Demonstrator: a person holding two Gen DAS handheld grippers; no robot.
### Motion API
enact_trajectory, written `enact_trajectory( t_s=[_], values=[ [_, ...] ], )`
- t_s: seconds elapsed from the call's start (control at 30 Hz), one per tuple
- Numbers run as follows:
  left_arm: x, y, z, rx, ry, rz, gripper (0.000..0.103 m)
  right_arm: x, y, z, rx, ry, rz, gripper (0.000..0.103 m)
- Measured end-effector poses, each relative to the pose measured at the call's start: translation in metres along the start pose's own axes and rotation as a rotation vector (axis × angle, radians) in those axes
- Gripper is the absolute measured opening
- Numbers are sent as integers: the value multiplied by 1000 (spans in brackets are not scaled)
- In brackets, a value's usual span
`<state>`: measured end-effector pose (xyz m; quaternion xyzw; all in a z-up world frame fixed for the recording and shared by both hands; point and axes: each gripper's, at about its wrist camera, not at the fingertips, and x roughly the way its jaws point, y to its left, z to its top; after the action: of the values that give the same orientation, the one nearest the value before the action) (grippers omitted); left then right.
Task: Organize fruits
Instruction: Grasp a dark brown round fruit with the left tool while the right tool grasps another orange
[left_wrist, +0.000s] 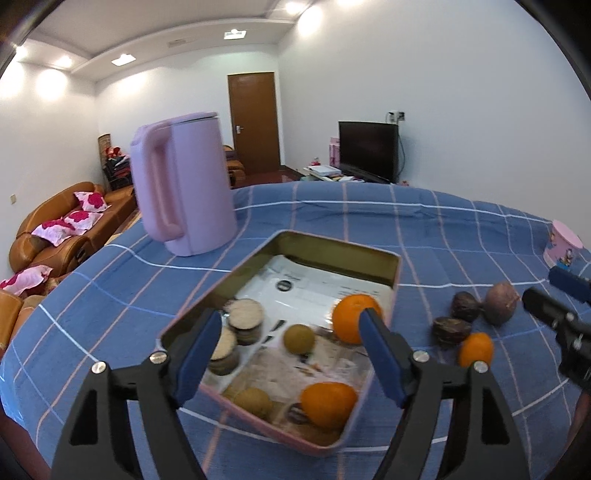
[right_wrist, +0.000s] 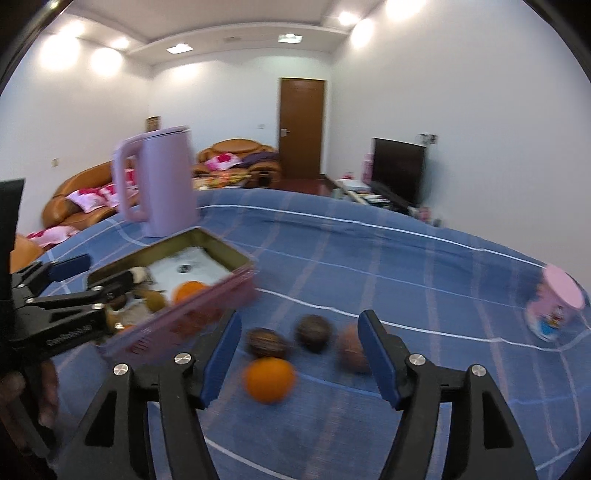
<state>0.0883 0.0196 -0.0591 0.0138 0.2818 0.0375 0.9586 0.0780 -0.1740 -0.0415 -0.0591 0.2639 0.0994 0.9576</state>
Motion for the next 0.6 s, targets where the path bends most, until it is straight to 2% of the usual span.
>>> enact_trajectory(
  t_s=[0.13,0.2,0.43,0.6],
  values=[
    [-2,-16,0,31,3,-18,79,-3,-25,-6,53,8,-41,67],
    [-2,-22,0,42,-1,-12,79,-1,-27,-10,76,21,-25,67],
    [2,-22,3,41,4,11,79,18,9,-15,18,91,89,68],
    [4,-20,4,39,8,9,79,40,20,-17,18,180,118,67]
  ],
)
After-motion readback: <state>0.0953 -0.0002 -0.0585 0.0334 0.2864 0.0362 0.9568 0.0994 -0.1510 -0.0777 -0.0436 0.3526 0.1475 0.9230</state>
